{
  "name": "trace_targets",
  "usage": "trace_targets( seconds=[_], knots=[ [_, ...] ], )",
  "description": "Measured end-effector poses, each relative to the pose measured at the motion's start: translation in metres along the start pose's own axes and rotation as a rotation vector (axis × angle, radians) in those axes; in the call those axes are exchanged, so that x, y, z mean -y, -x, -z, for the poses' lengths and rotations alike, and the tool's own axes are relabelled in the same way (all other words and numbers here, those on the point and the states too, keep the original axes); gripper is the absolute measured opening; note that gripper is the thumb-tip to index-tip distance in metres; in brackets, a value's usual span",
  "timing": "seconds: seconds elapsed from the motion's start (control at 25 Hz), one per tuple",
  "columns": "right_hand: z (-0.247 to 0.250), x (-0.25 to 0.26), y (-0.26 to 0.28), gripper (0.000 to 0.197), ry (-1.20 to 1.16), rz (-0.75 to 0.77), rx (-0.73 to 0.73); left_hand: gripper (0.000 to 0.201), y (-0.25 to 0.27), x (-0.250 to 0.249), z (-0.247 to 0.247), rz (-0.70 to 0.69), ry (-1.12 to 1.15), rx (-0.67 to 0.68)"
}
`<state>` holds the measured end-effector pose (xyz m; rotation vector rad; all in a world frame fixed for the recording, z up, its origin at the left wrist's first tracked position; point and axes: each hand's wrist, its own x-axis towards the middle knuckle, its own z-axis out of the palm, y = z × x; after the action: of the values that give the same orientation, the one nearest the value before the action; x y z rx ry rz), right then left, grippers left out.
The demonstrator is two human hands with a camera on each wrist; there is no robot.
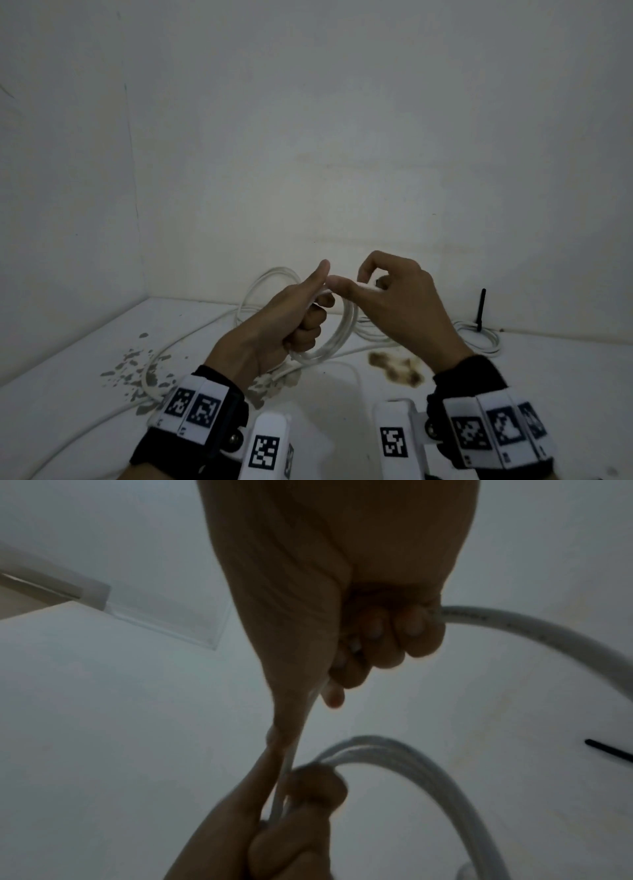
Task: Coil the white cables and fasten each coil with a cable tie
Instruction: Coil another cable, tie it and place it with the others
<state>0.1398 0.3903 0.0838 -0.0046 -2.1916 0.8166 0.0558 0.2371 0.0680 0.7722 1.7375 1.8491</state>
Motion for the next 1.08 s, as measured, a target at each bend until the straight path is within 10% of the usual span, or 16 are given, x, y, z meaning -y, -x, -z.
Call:
trace_targets(
  seconds=[0.24,0.52,0.8,1.08],
  knots=[
    [0.024,-0.031,0.006,0.031,-0.244,-0.101,0.443,0.049,0.0,-0.005,0.022,-0.047,0.179,-0.114],
    [-0.011,-0.062,0.016,0.074,-0.257,-0.333,0.286,0.043,0.003,-0.012,0.028,-0.079,0.352,-0.041],
    [-0.02,-0.083,0.023,0.067,-0.115,-0.342,0.474,0.043,0.006,-0.026,0.062,-0.244,0.687,-0.077],
    [-0.016,-0.076,0.022,0.043,-0.456,-0.425,0.185,0.065,-0.001,-0.015,0.09,-0.339,0.928,-0.306]
  ],
)
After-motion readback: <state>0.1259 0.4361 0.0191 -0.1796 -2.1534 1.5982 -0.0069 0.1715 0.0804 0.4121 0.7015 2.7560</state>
